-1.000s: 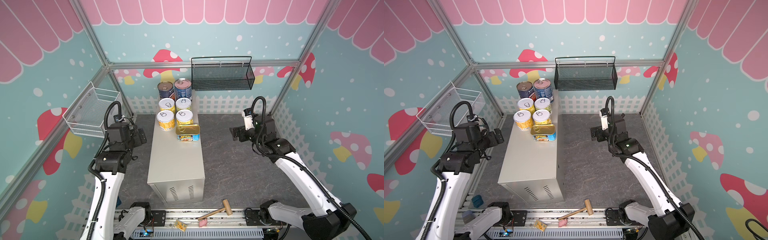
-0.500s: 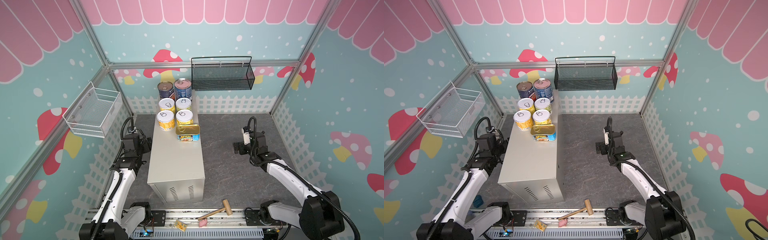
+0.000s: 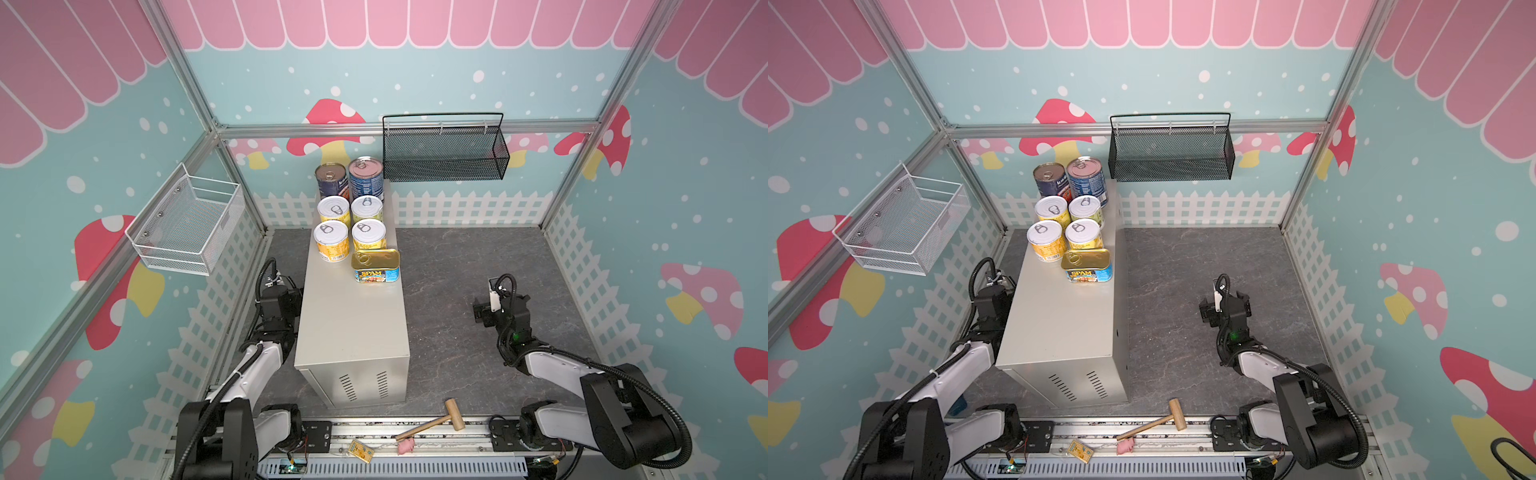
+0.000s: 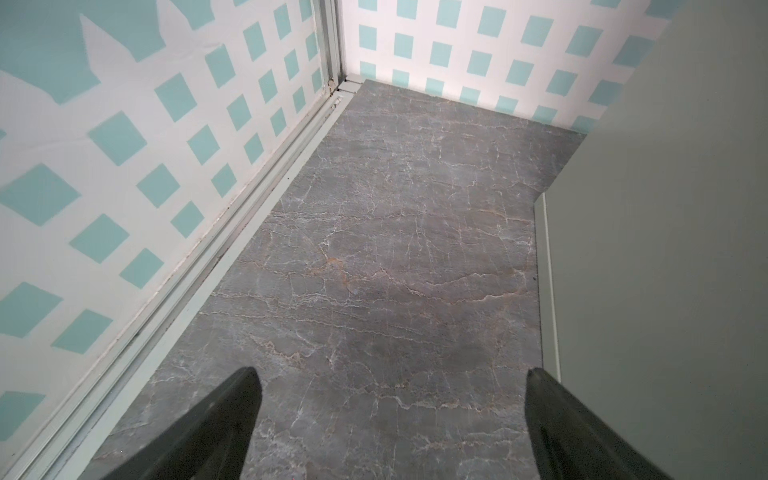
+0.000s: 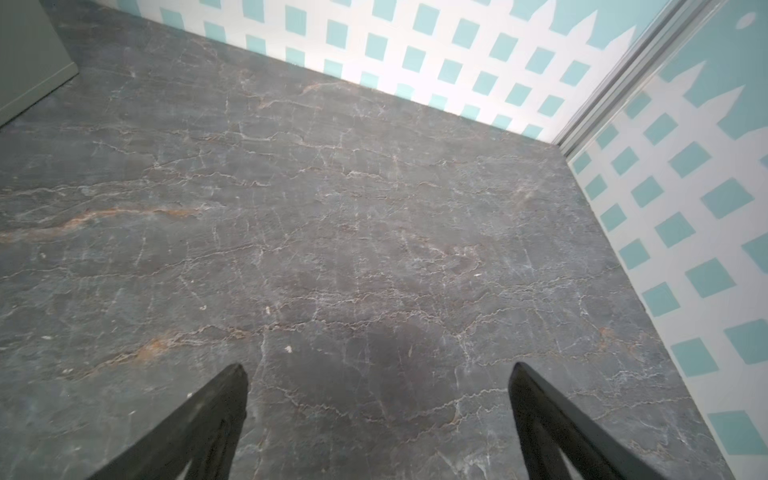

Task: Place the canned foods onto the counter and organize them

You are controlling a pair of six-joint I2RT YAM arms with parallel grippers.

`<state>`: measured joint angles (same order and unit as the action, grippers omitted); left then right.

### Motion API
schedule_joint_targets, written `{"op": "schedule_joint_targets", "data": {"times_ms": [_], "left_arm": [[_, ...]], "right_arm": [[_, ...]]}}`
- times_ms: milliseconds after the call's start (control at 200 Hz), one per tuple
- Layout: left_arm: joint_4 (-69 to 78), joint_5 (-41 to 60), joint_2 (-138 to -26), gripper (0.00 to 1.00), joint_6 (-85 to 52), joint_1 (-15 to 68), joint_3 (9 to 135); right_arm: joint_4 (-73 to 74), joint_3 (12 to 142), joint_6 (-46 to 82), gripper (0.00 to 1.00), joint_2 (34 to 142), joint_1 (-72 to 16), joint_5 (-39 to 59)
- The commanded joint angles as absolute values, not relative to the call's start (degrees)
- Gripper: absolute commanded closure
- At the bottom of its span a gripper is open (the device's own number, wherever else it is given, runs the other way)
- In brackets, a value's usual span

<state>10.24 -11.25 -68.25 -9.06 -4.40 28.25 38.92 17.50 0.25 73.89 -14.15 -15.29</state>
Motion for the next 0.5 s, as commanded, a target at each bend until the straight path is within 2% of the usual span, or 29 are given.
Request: {"op": "schedule_joint_targets", "data": {"times_ms": [0,90,295,380,495], "left_arm": [[19.01,-9.77,-73.15,0.01,-11.59,-4.34,27.63],[28.73,-10.88,-75.65,0.01,-13.02,-2.81,24.65],[36.86,-15.83,-78.07,0.01,-7.36,1.45,23.92],[40.65,-16.52,-79.14,0.01,-5.42,2.2,22.8],[56.22,-19.88,-86.56,0.01,-5.89,2.22,18.58]], "right_arm": [[56.92,13.89,-2.42,0.01,76.3,-13.8,-17.82],[64.54,11.7,-3.91,0.01,77.24,-13.49,-17.1],[64.77,13.38,-6.22,0.01,79.74,-13.02,-20.78],[72.79,10.18,-8.03,0.01,80.44,-12.76,-22.57],[91.32,5.39,-8.94,0.01,86.97,-11.07,-23.77]]}}
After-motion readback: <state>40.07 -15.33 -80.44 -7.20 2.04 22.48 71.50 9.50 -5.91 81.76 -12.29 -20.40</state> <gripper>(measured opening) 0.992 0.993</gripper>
